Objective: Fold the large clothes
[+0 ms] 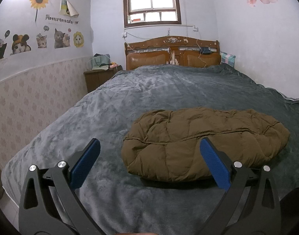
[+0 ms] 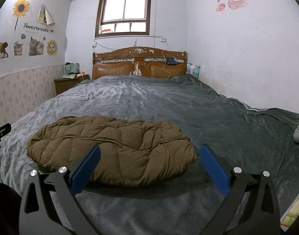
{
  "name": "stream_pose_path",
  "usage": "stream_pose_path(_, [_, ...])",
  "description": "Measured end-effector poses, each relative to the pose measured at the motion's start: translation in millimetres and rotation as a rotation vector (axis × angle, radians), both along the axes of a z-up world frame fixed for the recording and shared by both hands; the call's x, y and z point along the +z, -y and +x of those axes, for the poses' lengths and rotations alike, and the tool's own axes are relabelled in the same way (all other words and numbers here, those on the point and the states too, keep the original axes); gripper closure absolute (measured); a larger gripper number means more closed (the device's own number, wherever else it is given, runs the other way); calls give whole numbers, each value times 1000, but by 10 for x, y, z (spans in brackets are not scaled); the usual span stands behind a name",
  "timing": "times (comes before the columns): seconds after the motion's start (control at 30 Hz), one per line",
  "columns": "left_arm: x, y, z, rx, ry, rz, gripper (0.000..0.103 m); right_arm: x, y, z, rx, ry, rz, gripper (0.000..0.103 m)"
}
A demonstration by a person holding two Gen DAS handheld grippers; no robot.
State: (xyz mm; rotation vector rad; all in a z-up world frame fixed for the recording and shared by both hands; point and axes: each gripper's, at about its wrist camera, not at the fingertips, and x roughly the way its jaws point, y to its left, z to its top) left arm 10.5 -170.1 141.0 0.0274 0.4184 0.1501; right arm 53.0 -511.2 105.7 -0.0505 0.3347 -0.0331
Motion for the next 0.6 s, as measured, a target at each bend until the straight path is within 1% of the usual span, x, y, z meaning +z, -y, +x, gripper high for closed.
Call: stream_pose_path(0.6, [-15, -10, -9, 3, -4, -8, 3, 0, 0, -1, 0, -1, -1, 2])
